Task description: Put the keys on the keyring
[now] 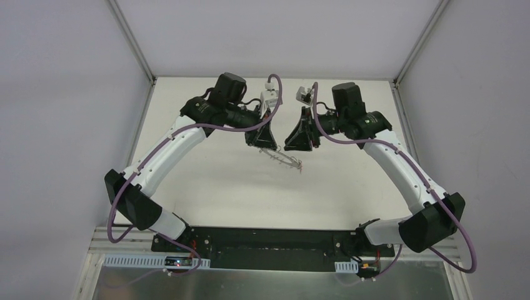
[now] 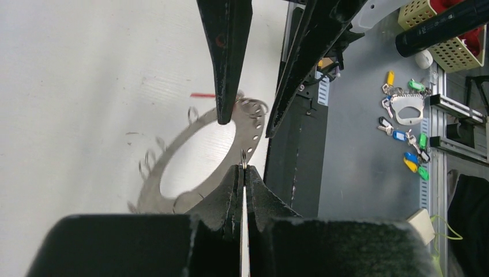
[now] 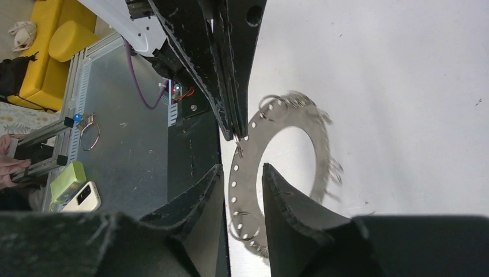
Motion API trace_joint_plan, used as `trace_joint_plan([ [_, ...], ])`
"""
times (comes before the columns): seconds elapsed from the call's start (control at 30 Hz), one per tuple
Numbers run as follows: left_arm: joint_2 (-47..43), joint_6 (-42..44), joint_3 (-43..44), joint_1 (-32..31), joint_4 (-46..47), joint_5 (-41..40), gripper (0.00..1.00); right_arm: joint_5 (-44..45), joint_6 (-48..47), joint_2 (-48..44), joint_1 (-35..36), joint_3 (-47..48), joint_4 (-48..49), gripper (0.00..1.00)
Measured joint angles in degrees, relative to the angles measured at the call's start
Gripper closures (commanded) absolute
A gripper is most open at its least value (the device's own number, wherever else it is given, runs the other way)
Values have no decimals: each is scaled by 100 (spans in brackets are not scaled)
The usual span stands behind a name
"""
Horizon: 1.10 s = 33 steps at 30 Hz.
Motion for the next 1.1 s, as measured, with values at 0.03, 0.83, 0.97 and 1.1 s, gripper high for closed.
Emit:
trace_joint_plan([
  [0.03, -15, -2, -15, -13, 26, -17, 100, -17, 4, 2, 4, -37, 15, 67],
  [0.83, -57, -463, -321, -31, 529, 15, 100, -310, 345, 127, 157, -354, 592, 78],
  [0.97, -57, -501, -321, -31, 542, 33, 100, -310, 341, 140, 164, -376, 597, 85],
  [1.1, -57, -527, -321, -31, 540, 31, 100, -326, 332, 166, 166, -376, 610, 97],
])
